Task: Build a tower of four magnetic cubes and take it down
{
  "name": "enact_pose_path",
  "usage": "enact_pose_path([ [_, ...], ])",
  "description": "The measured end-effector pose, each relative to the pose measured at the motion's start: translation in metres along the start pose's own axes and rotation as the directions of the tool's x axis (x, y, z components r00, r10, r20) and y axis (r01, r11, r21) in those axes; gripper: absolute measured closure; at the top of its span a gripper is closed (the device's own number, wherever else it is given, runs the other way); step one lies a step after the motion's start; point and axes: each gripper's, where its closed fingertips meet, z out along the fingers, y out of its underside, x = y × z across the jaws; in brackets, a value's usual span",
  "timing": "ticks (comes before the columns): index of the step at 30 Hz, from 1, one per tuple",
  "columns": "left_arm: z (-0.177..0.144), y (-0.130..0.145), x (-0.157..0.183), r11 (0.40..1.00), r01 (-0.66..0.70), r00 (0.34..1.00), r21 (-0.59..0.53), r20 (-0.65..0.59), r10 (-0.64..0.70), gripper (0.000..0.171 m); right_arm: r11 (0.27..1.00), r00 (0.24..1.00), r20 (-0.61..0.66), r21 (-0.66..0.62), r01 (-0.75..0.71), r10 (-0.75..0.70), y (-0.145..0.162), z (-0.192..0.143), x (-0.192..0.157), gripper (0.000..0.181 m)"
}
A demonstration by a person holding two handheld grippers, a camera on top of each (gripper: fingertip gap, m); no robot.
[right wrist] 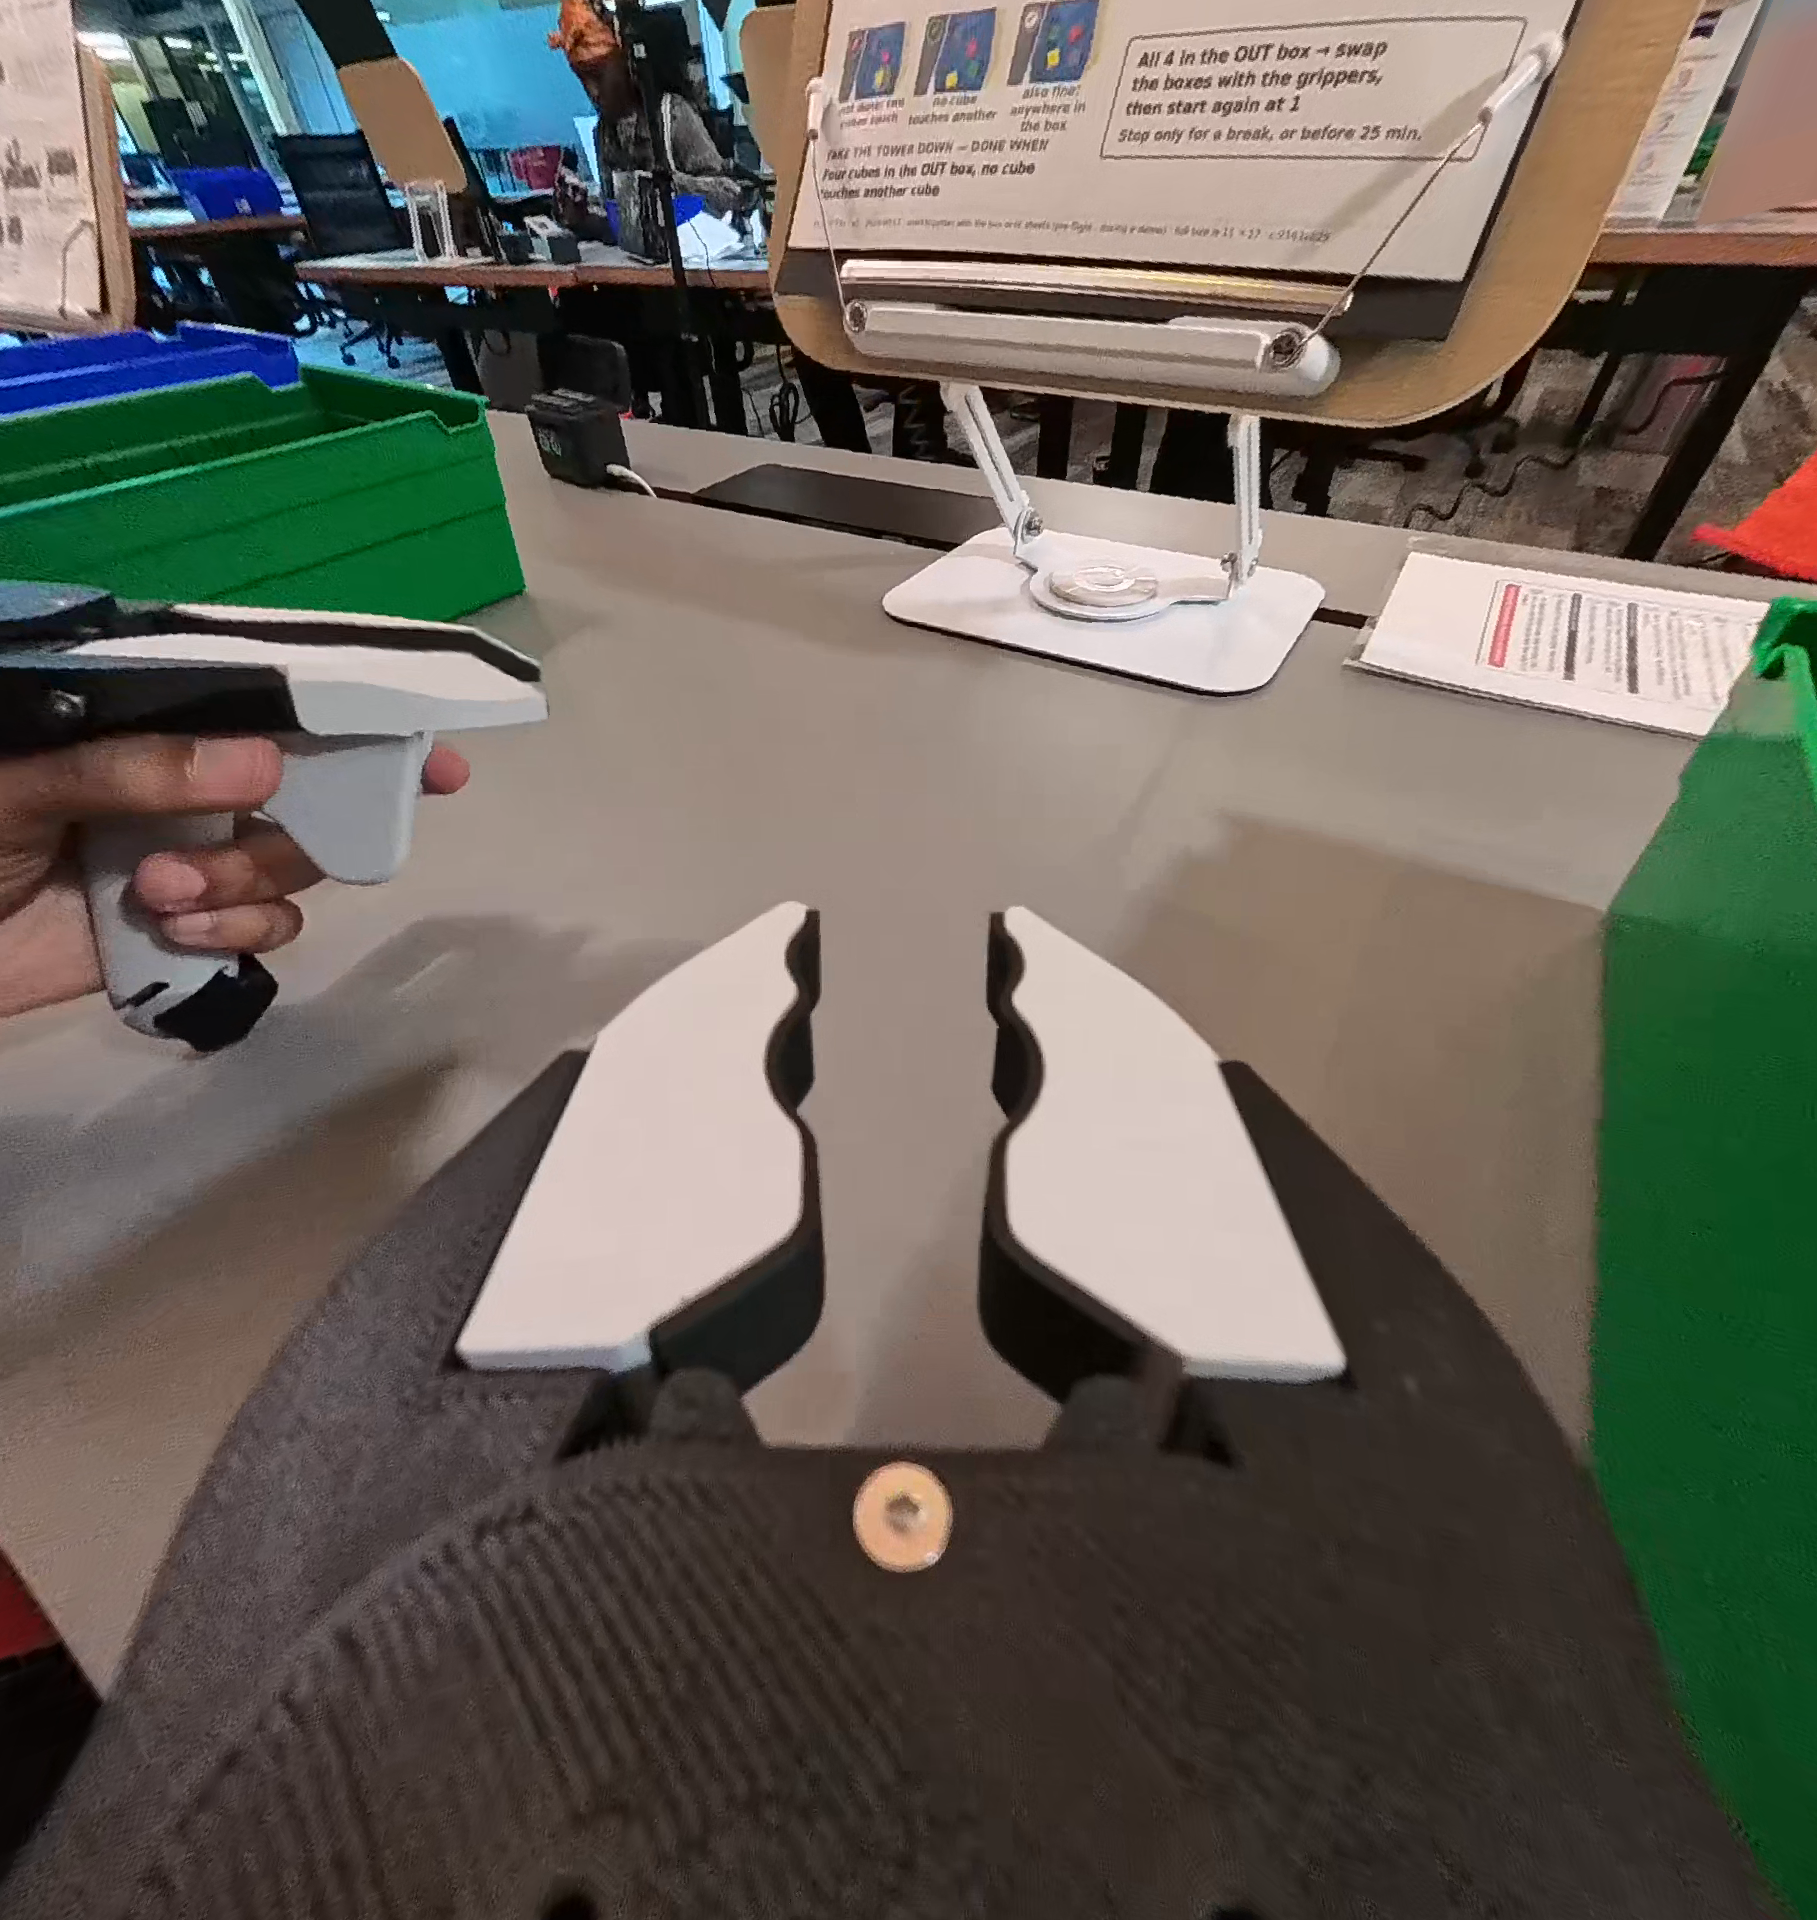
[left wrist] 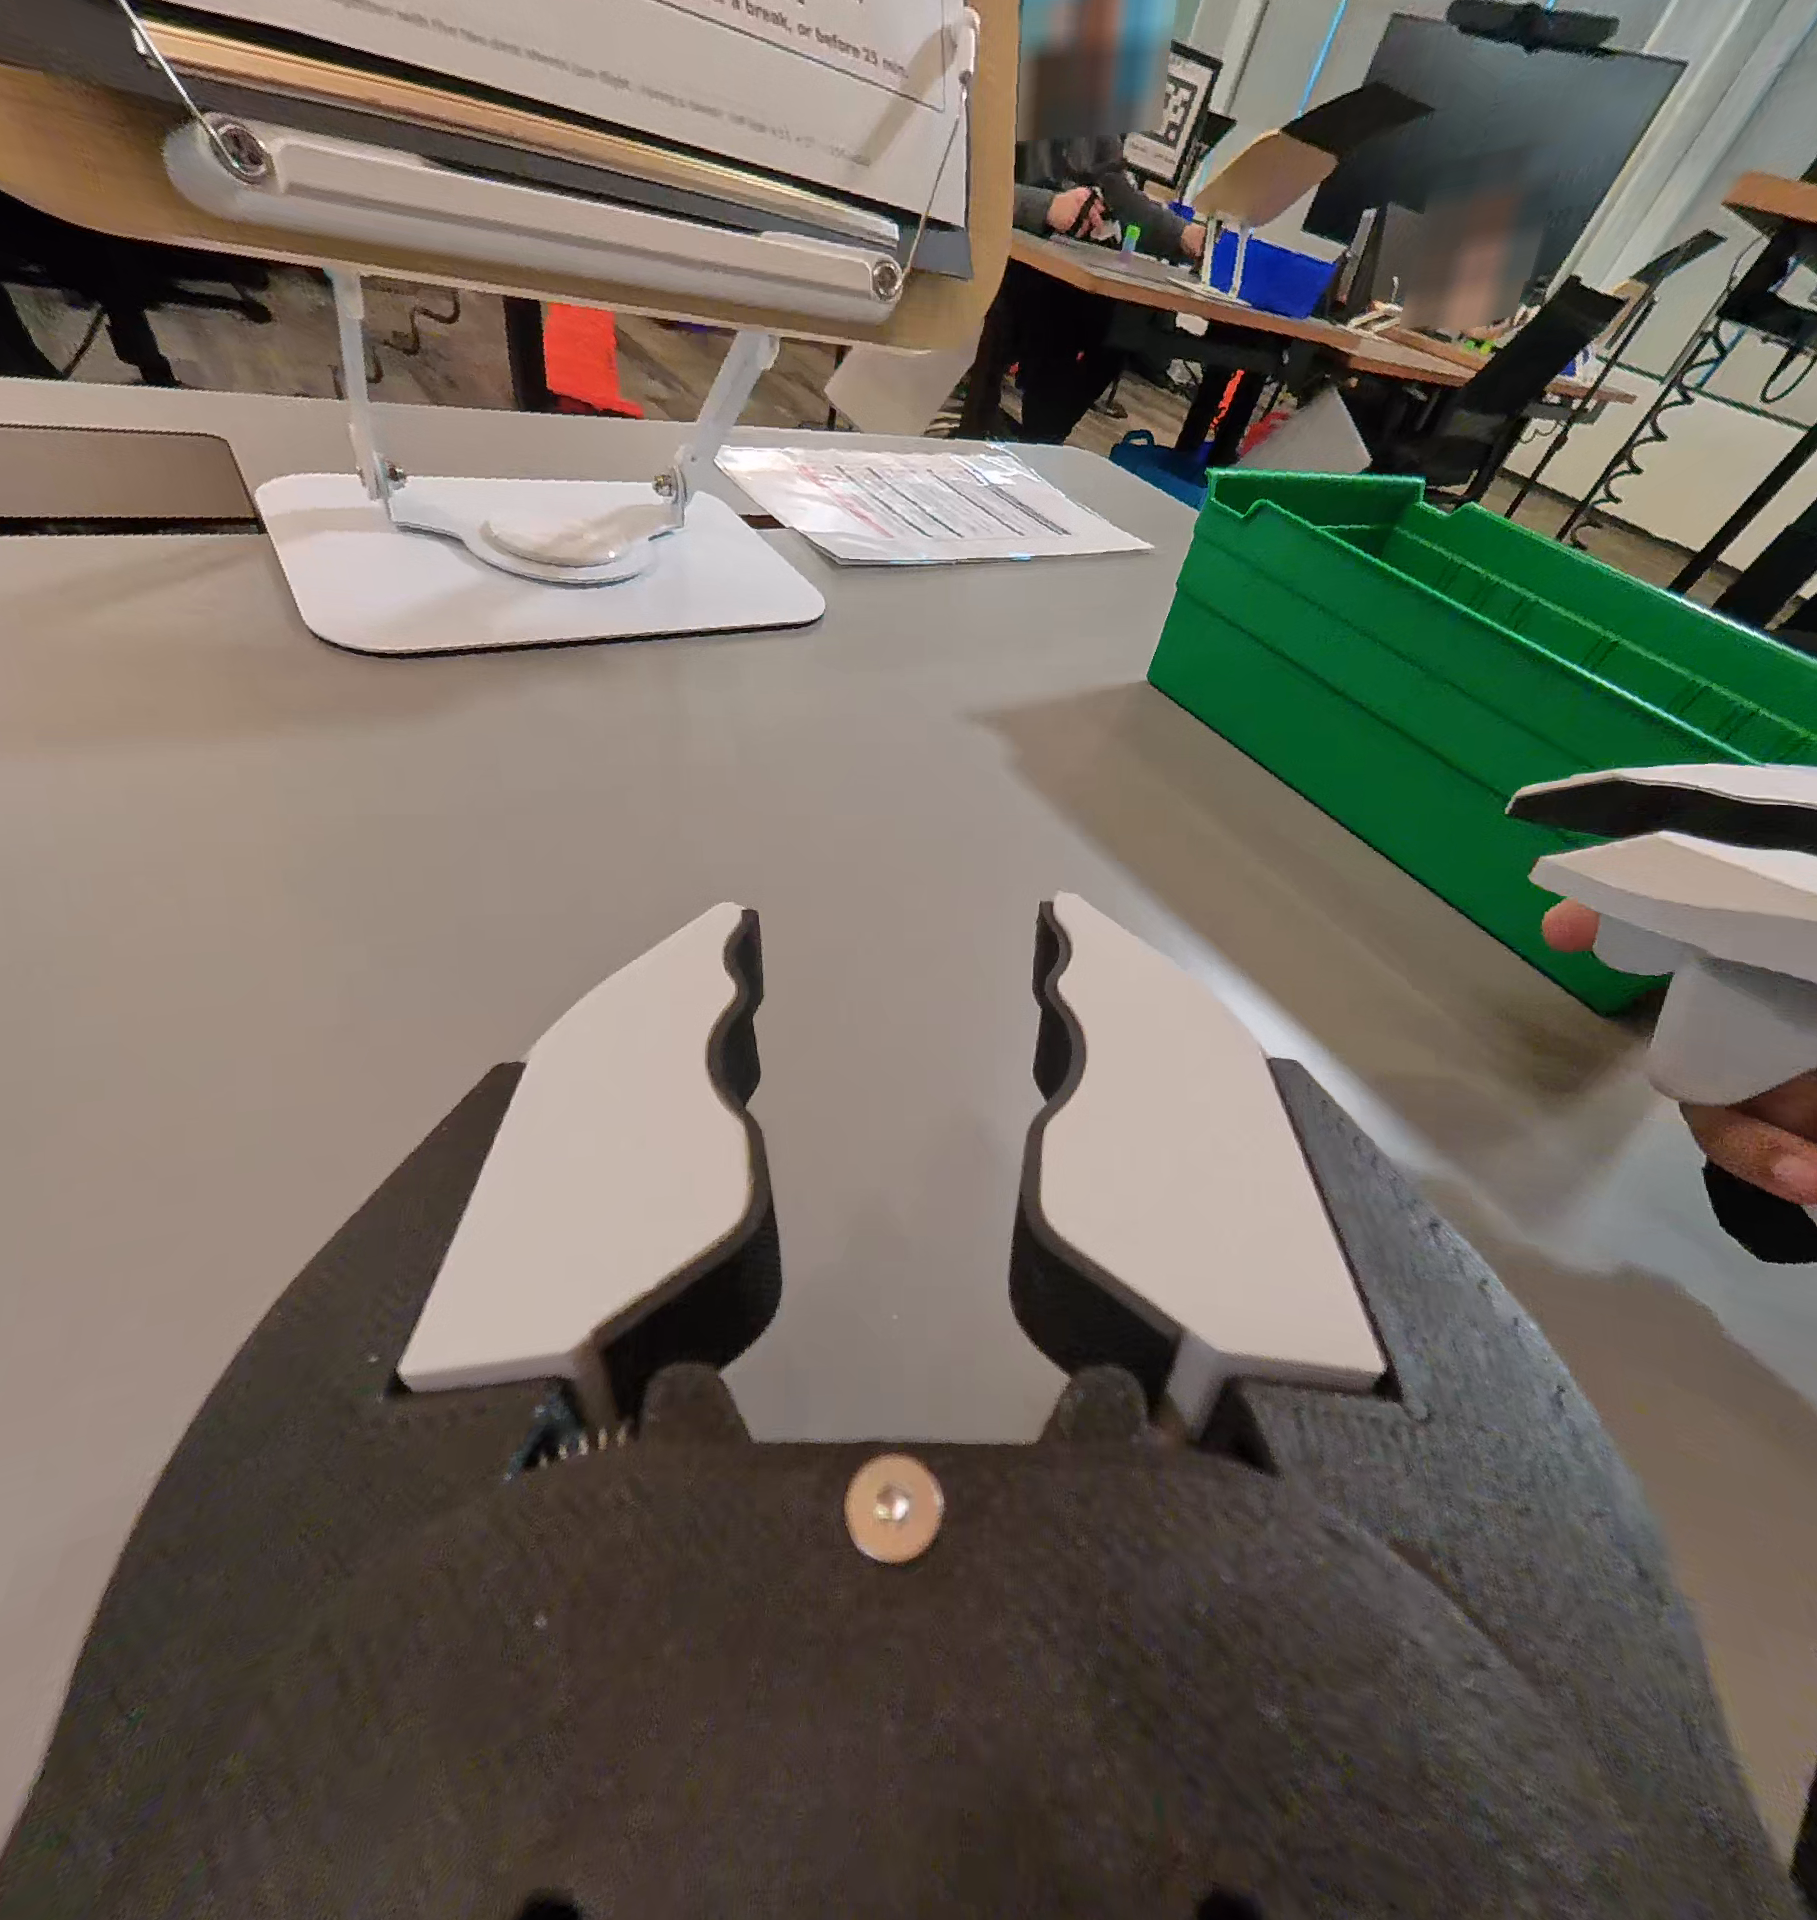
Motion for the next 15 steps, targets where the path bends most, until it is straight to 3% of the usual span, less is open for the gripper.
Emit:
enact_pose_path([
  [8,0.007,-0.008,0.008,0.999,-0.011,1.0,0.032,-0.012,0.012,0.124,0.997,0.997,-0.015,-0.01,0.081,-0.081,0.009,-0.007,-0.001,0.157],
  [15,0.012,-0.014,0.014,0.997,-0.029,0.999,0.07,-0.018,0.03,0.124,0.998,0.998,0.004,-0.004,0.058,-0.058,0.012,-0.016,-0.002,0.161],
])
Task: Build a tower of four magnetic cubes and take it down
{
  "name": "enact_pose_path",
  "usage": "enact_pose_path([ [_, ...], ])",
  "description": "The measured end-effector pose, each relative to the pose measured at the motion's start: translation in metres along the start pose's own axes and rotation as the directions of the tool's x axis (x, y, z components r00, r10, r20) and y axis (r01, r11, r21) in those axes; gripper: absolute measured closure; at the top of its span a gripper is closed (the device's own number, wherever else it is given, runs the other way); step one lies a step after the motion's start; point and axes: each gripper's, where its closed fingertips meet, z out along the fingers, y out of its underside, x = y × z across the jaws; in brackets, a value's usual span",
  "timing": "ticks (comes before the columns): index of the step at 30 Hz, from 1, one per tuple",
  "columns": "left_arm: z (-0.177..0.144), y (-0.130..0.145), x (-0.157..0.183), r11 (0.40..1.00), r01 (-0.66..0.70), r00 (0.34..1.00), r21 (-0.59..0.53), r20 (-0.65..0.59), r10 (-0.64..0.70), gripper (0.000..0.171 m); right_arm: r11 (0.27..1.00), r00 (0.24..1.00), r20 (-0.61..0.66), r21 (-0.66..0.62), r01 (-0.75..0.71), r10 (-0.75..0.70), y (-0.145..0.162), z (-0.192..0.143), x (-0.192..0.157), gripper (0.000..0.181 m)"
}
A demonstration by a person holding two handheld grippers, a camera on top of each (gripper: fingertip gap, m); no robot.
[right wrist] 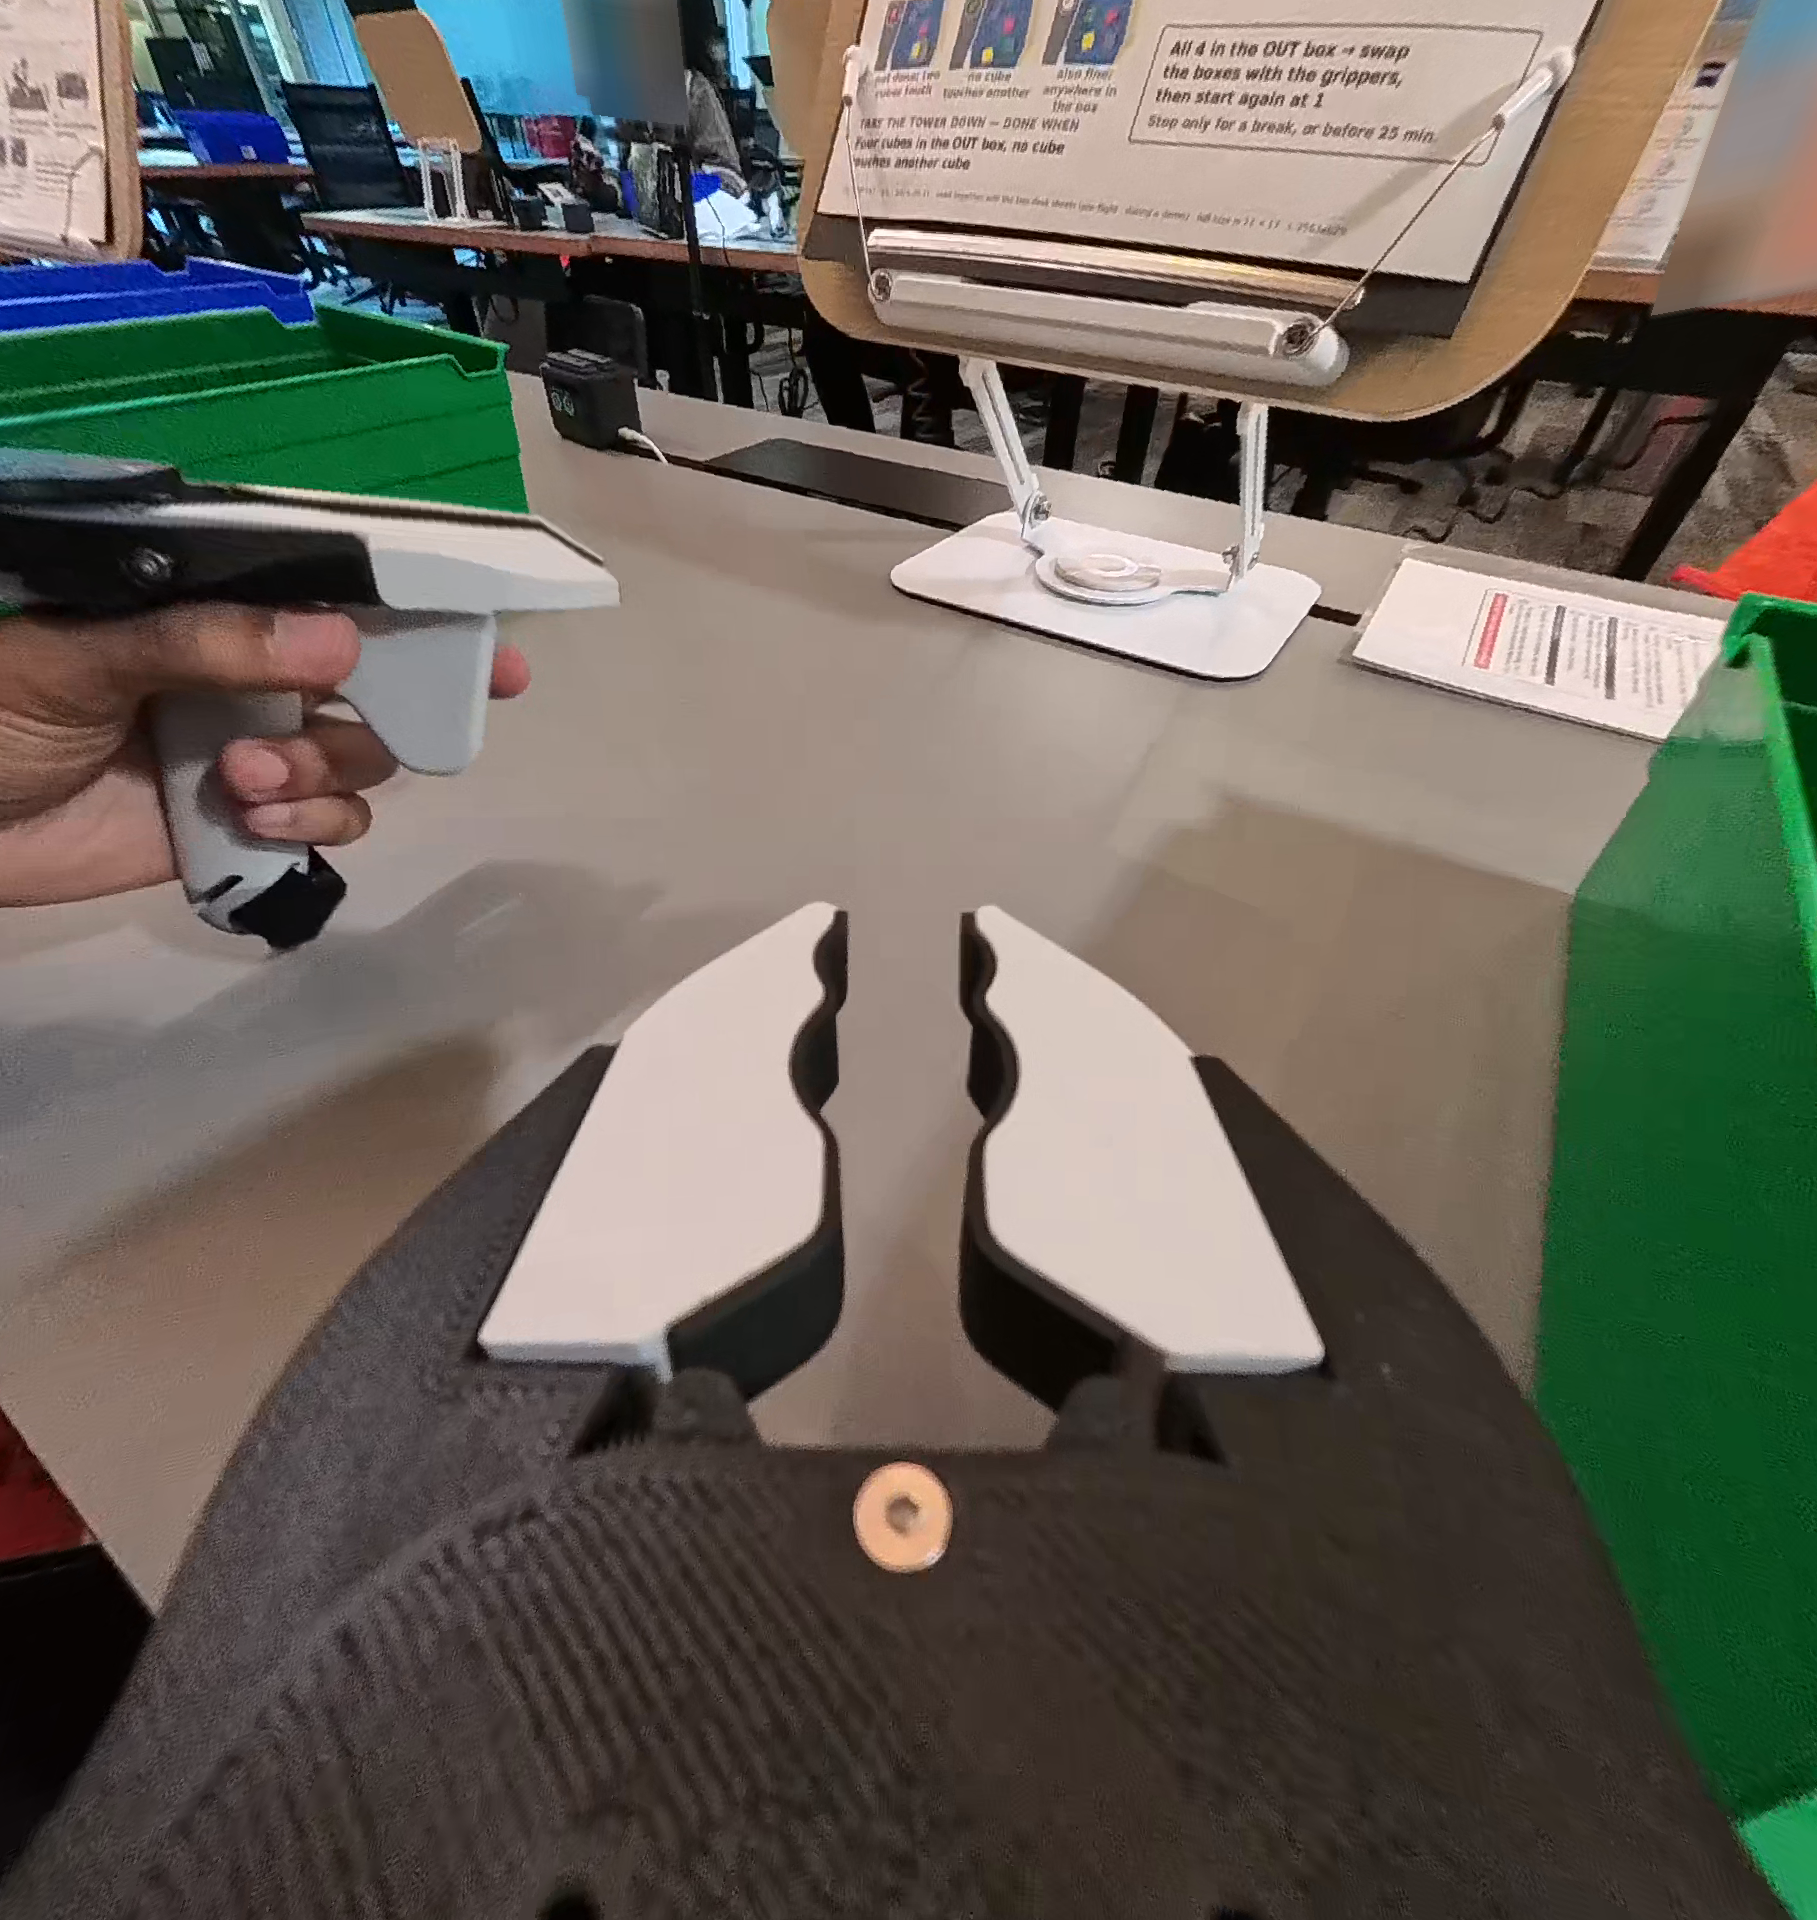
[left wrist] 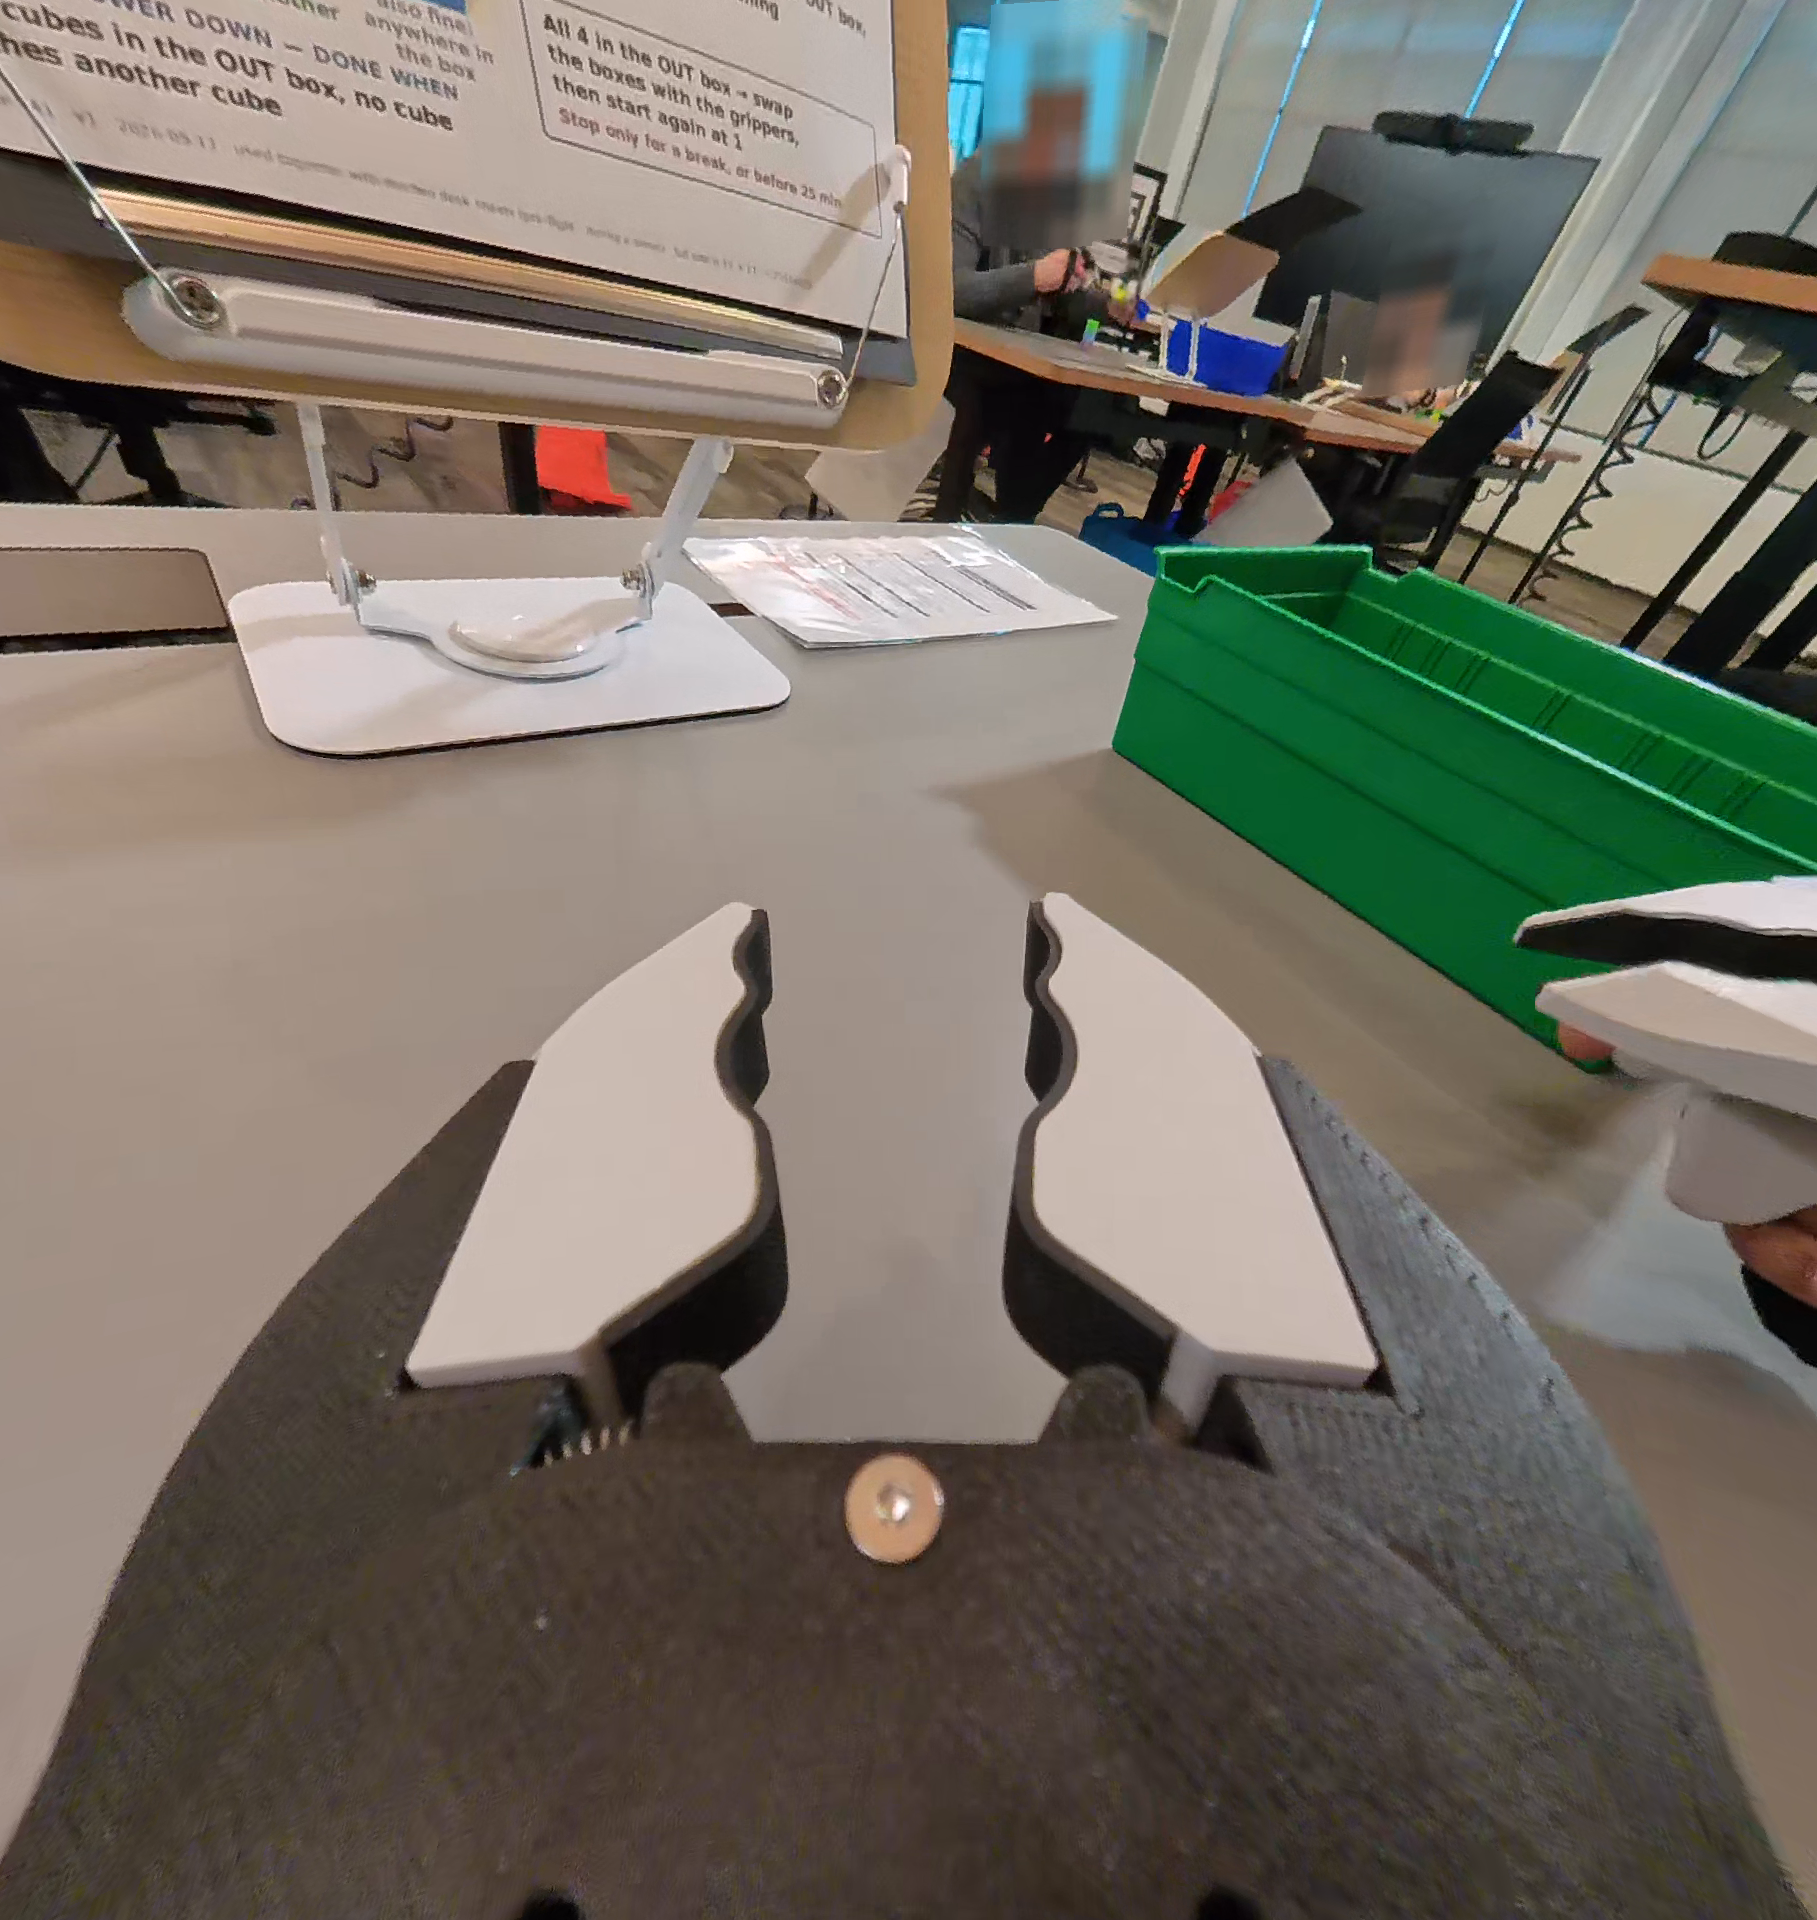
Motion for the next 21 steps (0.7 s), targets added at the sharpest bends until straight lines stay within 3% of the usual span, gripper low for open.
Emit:
enact_pose_path([
  [7,0.002,-0.003,0.0,0.997,-0.077,0.997,0.026,0.003,0.077,0.125,0.994,0.99,0.082,-0.001,-0.113,0.112,0.001,0.002,0.0,0.167],
  [15,0.001,0.002,0.009,0.987,-0.161,0.987,0.024,-0.019,0.161,0.125,0.999,0.994,0.092,0.004,-0.054,0.053,0.0,0.005,-0.009,0.168],
  [21,-0.006,-0.006,0.018,0.99,-0.125,0.99,0.058,-0.052,0.128,0.125,0.995,0.998,0.062,0.098,-0.004,-0.002,-0.014,-0.004,-0.008,0.174],
])
